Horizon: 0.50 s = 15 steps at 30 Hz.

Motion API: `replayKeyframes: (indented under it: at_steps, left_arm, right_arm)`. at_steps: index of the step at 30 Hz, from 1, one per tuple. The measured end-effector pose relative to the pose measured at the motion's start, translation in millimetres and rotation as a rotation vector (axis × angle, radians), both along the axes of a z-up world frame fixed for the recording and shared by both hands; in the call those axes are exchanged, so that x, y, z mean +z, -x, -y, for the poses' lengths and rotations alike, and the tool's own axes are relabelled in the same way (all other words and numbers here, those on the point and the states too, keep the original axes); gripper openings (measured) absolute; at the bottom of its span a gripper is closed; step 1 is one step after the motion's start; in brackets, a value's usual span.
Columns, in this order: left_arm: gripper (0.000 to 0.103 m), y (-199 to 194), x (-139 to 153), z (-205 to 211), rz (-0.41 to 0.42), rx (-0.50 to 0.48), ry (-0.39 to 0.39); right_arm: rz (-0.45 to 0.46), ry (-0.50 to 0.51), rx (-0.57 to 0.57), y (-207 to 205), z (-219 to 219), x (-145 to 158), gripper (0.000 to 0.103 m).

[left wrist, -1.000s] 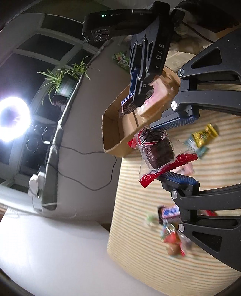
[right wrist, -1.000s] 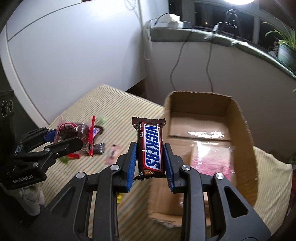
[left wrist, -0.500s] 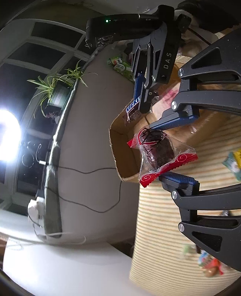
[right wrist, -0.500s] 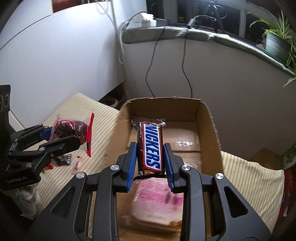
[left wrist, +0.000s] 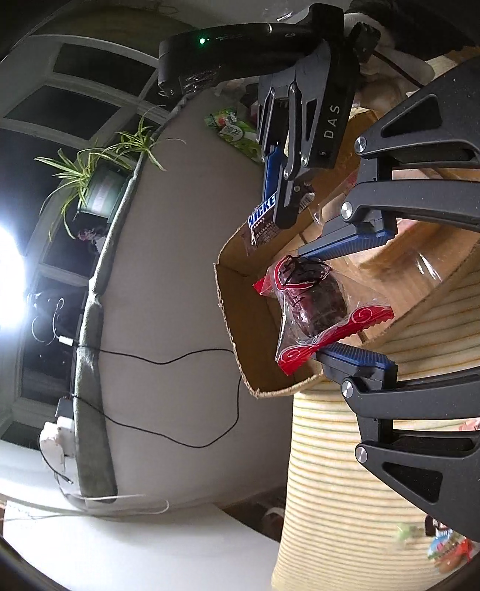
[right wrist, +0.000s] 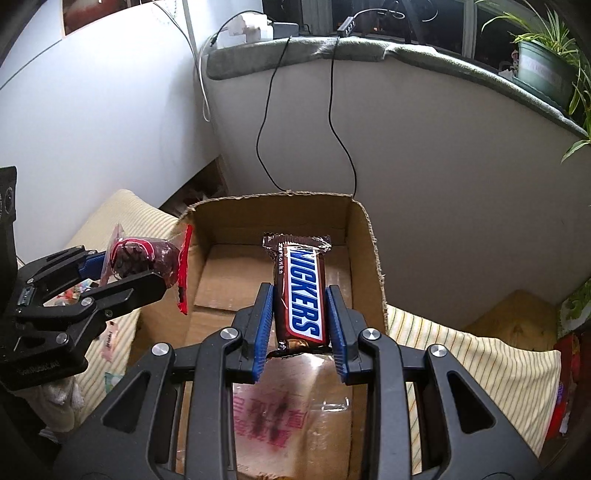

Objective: Organize snacks
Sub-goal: 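Carry the Snickers bar into the box with the right gripper while the left gripper drops the chocolate pack in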

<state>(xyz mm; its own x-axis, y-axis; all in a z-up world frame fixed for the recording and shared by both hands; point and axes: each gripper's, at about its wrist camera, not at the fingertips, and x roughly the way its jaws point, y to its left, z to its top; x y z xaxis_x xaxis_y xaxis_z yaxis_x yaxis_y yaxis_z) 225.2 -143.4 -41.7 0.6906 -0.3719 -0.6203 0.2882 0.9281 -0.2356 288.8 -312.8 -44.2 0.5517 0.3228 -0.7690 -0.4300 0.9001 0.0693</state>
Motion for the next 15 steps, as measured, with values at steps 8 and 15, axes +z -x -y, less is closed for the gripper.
replayKeyframes:
  at_steps: [8,15]
  left_arm:
    - [0.042,-3.7,-0.9,6.8,-0.003,-0.011,-0.012]
    - [0.044,-5.1,0.3,8.8,-0.002,-0.009,-0.029]
  right_arm:
    - [-0.012,0.006,-0.007,-6.3,0.2,-1.9,0.03]
    - [-0.011,0.006,-0.016,-6.6,0.3,-1.5,0.03]
